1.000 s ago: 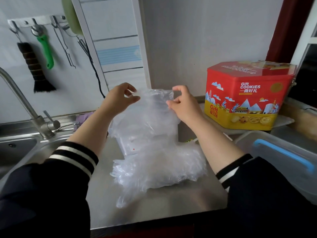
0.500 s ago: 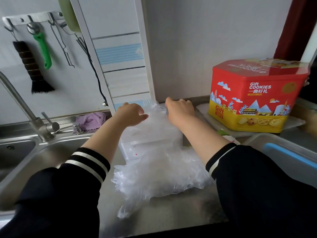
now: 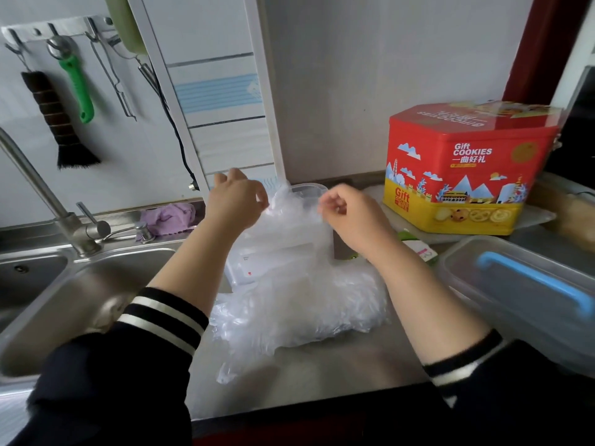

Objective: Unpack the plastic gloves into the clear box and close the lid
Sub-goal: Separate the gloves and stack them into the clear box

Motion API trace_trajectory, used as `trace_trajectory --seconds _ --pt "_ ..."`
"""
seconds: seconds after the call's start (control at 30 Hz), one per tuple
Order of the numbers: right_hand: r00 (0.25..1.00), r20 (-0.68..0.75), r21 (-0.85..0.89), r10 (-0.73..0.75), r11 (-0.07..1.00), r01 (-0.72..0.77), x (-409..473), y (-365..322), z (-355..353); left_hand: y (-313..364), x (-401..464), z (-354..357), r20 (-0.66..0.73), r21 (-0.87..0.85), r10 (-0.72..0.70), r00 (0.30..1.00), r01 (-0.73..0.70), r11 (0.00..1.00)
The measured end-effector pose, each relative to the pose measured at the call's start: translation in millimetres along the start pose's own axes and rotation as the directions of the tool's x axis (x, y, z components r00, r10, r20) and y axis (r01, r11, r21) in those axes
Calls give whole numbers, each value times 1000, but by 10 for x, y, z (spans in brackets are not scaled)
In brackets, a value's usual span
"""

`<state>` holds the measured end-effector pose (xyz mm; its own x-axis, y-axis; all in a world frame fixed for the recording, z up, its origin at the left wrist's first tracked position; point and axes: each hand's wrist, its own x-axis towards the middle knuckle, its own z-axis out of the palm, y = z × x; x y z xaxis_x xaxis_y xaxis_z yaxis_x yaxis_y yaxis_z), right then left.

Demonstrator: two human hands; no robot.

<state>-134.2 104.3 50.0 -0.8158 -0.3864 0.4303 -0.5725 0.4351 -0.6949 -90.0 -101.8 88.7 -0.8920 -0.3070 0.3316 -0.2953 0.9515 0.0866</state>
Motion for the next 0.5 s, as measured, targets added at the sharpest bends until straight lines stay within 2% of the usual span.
trace_trajectory --seconds 0.1,0.17,0.23,0.33,0.4,0.5 --pt "993 116 -41 14 999 -10 -311 34 -41 214 -258 -5 -330 -227 66 942 -147 963" --pt "983 178 -59 35 998 -25 -477 89 -24 405 -516 4 -388 -348 114 914 -260 901" --pt "973 220 -132 65 991 -37 -589 203 29 532 -746 75 -329 -416 134 935 -271 868" --pt "971 233 -254 55 967 6 -696 400 157 564 -975 300 -158 -468 174 972 -229 854" --pt "984 179 -244 28 970 17 -736 491 250 530 -1058 460 -92 -431 192 977 -213 877" --pt "998 -2 -153 -61 986 60 -782 574 369 492 -1154 619 -43 -315 154 987 -160 935"
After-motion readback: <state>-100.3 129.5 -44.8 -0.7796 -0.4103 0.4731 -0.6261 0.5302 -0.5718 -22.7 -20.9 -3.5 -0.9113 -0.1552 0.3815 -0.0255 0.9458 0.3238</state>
